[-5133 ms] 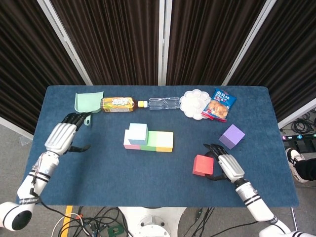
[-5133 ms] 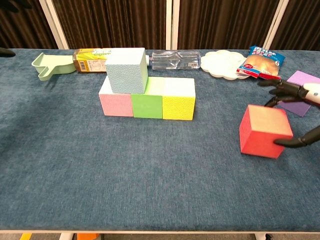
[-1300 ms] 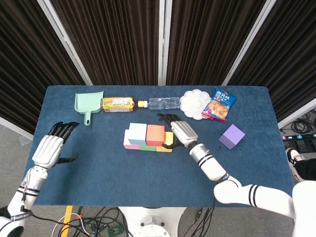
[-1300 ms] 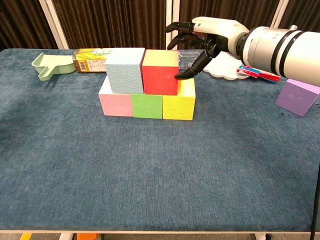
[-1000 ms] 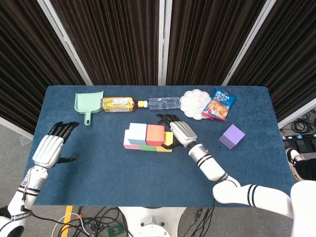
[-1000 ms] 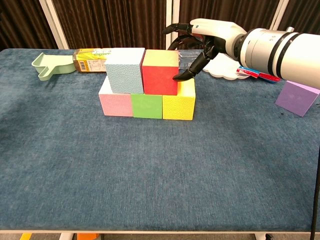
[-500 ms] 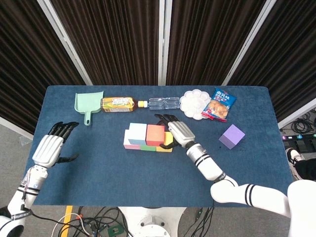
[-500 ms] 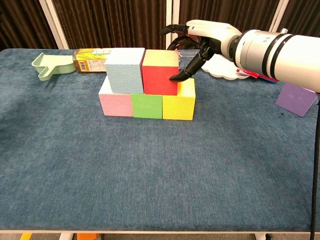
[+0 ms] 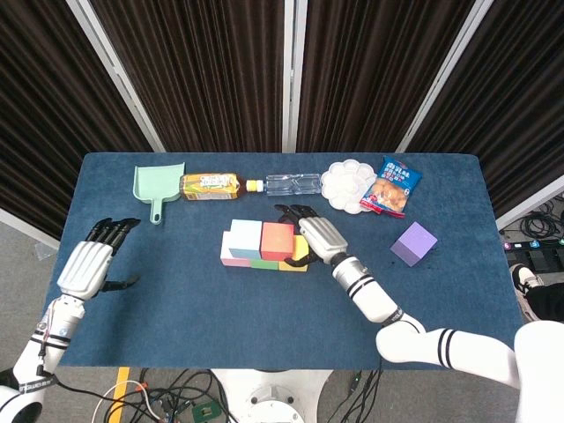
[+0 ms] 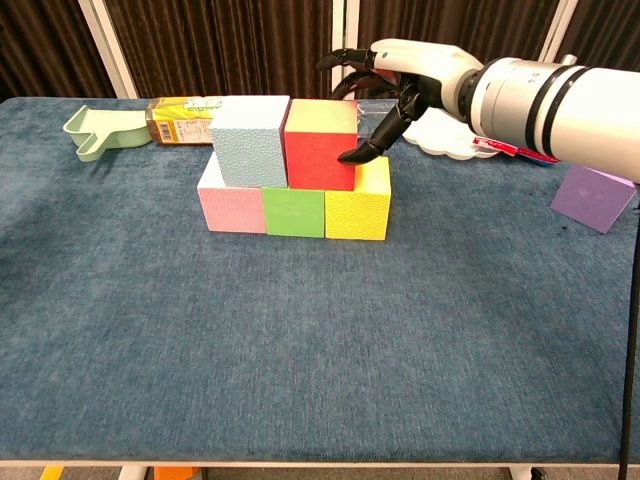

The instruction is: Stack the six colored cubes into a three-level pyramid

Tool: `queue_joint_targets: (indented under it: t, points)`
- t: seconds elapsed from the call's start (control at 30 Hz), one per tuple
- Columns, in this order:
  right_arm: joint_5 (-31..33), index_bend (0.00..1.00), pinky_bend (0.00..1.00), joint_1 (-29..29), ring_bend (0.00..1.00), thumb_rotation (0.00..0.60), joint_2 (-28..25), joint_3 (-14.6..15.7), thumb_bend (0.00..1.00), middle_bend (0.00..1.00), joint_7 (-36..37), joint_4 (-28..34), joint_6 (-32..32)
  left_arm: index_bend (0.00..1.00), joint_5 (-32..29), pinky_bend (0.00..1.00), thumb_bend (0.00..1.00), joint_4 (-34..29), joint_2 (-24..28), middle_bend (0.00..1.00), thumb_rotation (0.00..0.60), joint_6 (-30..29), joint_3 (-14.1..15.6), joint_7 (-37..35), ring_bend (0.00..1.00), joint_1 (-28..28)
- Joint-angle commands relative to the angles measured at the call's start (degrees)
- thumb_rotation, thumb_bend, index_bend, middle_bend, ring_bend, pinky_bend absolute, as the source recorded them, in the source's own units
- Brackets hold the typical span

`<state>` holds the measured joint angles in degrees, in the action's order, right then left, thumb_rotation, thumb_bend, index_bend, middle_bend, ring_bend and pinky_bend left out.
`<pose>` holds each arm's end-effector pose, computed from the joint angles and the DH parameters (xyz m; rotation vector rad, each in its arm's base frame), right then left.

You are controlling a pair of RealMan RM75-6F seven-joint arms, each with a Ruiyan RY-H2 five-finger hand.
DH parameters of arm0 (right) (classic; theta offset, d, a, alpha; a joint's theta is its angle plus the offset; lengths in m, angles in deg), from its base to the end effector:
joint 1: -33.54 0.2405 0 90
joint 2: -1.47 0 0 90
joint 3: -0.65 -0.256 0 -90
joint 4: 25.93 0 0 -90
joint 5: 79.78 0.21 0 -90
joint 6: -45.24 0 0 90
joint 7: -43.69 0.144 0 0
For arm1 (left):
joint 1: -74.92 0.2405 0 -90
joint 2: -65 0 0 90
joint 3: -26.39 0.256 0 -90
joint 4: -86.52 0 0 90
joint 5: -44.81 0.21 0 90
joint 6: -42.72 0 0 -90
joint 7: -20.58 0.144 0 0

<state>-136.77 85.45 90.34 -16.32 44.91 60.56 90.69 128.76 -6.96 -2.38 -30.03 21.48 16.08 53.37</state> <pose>-0.0720 -0.3706 -0.0215 1.8361 -1.4119 1.2102 -0.2471 0.2674 0.1166 -1.5990 -0.9896 -1.0974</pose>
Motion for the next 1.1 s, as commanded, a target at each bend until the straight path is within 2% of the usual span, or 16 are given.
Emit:
queue_joint_targets:
  t: [0.03,0.17,0.37,0.47,0.6,0.7,0.83,1.0,1.1]
  points:
    - [-1.5,0.00,0.00,-1.0,0.00,0.600,-2.5,0.2,0.12,0.02,0.8,2.5,0.2,0.10,0.2,0.08,0.16,-0.1,0.1,0.09,0.600,-0.5,0.0,-0.2,0.11,0.2]
    - [-3.7,0.00,0.00,-3.5,0.00,0.600,-8.5,-0.2,0.12,0.00,2.4,8.5,1.7,0.09,0.5,0.08,0.16,-0.3,0.6,0.09,0.600,-1.4,0.0,-0.6,0.11,0.8]
    - [-6.9,0.00,0.00,-9.6,0.00,0.600,-21.8,-0.3,0.12,0.01,3.6,18.0,6.1,0.09,-0.2,0.08,0.16,-0.3,1.5,0.09,0.600,-3.8,-0.2,-2.2,0.11,2.6]
    - [-6.8,0.00,0.00,-12.8,0.00,0.600,-27.4,0.4,0.12,0.03,3.4,20.6,8.3,0.09,-0.9,0.08,0.16,-0.1,1.8,0.09,0.600,-4.3,-0.2,-2.8,0.11,3.4]
    - [-5.3,0.00,0.00,-15.5,0.00,0.600,-30.8,1.5,0.12,0.06,3.3,21.3,9.8,0.09,-1.8,0.08,0.16,0.0,1.7,0.09,0.600,-4.0,-0.1,-3.8,0.11,4.0]
    - [-4.5,0.00,0.00,-16.1,0.00,0.600,-30.6,2.2,0.11,0.09,4.5,20.6,8.8,0.09,-2.2,0.08,0.16,0.1,1.4,0.09,0.600,-3.4,0.0,-3.8,0.11,4.0]
    - [-6.1,0.00,0.00,-15.1,0.00,0.600,-27.2,2.2,0.10,0.10,8.0,18.6,6.5,0.09,-2.4,0.08,0.16,-0.1,1.2,0.09,0.600,-2.8,0.1,-3.4,0.11,4.0]
    - [-7.2,0.00,0.00,-11.3,0.00,0.600,-20.6,1.3,0.05,0.11,8.1,16.3,4.2,0.09,-2.6,0.08,0.16,-0.2,1.1,0.09,0.600,-2.9,0.3,-3.3,0.11,4.5]
    - [-5.5,0.00,0.00,-8.6,0.00,0.600,-16.1,0.2,0.04,0.11,6.7,14.5,3.7,0.09,-2.5,0.08,0.16,-0.2,1.2,0.09,0.600,-2.8,0.3,-3.5,0.11,4.5]
